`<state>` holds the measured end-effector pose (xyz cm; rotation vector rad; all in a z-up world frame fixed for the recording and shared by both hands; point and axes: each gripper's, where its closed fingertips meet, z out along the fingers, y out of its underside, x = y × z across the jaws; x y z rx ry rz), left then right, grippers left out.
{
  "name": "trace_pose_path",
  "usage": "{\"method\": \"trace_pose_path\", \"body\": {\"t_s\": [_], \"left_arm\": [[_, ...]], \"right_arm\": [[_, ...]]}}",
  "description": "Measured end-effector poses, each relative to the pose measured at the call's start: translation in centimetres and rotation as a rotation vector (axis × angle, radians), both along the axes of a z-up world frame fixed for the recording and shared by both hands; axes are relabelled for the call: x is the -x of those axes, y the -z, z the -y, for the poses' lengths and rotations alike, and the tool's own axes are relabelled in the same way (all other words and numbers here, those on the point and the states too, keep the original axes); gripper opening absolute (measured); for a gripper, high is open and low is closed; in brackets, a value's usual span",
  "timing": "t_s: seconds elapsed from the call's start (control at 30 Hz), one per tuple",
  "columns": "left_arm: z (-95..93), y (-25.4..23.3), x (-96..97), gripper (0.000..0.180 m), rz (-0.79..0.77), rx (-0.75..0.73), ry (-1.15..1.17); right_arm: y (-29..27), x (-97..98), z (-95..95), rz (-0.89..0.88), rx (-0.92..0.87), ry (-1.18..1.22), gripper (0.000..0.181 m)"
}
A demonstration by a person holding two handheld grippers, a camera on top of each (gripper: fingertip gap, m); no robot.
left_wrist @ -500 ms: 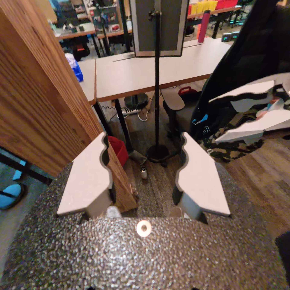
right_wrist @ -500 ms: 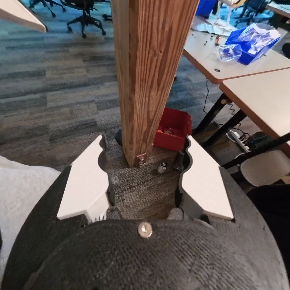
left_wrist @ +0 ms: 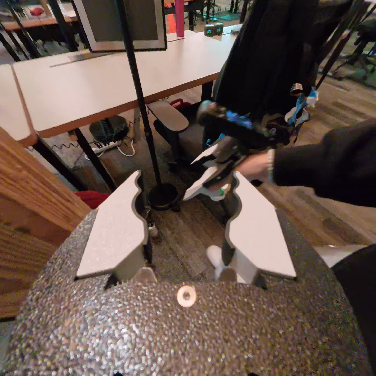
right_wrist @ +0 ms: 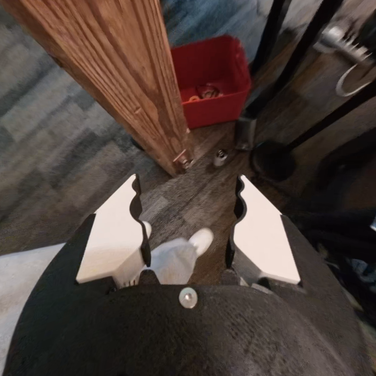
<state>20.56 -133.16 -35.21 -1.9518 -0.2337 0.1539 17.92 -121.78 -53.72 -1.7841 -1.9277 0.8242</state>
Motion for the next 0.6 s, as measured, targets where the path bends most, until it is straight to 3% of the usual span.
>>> {"method": "trace_pose_path", "body": {"t_s": [0.2,0.27,0.37,0.6], "left_arm": [[-5.8,8.1,2.4,0.086,0.078,0.051,-0.026],[-8.1,10.9,3.7,0.087,0.090,0.067,-0.064],[-11.2,15.6,7.0,0.091,0.079,0.094,-0.159],[-14.1,32.0,13.3,0.089,0.122,0.110,-0.336]], "right_arm": [[12.8,11.4,-5.5,0.158,0.018,-0.002,0.103],[18.8,15.7,-8.0,0.258,0.032,0.011,0.114],[28.2,22.5,-11.0,0.307,0.038,-0.025,0.114],[51.6,34.7,-18.6,0.313,-0.128,-0.088,0.120]]}}
